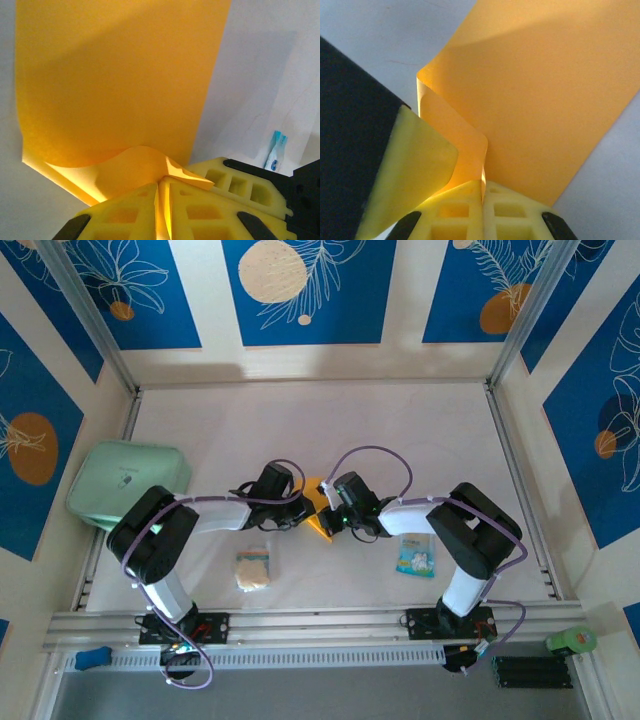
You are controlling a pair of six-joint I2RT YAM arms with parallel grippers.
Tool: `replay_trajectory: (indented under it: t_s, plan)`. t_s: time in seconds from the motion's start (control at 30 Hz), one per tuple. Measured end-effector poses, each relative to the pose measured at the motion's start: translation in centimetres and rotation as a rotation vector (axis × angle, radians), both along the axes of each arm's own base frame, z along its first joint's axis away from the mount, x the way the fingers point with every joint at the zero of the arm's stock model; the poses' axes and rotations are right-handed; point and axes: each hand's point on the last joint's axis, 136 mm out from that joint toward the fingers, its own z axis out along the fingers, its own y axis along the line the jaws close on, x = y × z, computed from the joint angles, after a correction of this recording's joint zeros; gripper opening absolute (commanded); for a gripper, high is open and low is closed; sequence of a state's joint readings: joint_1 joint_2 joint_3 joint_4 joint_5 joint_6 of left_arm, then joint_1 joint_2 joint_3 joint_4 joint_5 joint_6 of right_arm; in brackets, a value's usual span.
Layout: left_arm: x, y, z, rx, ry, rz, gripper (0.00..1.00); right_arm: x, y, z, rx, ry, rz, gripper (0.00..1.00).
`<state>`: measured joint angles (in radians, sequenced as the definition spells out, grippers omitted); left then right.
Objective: Fold a paper plane with a square sheet of paper (pick it up from the middle)
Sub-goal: Third fold the triangle at the center of the table.
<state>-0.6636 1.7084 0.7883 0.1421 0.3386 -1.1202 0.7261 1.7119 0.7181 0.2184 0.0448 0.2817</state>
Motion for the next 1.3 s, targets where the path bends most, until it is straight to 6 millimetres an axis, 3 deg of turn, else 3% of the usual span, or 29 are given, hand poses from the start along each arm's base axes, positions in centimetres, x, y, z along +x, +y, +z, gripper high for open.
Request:
replay_trajectory:
  t_s: [1.3]
  plan:
    - [0.12,0.09,-1.02,0.015,0.005,0.004,0.13,0.02,-0.01,-0.04,-0.001,0.001,0.0,0.0]
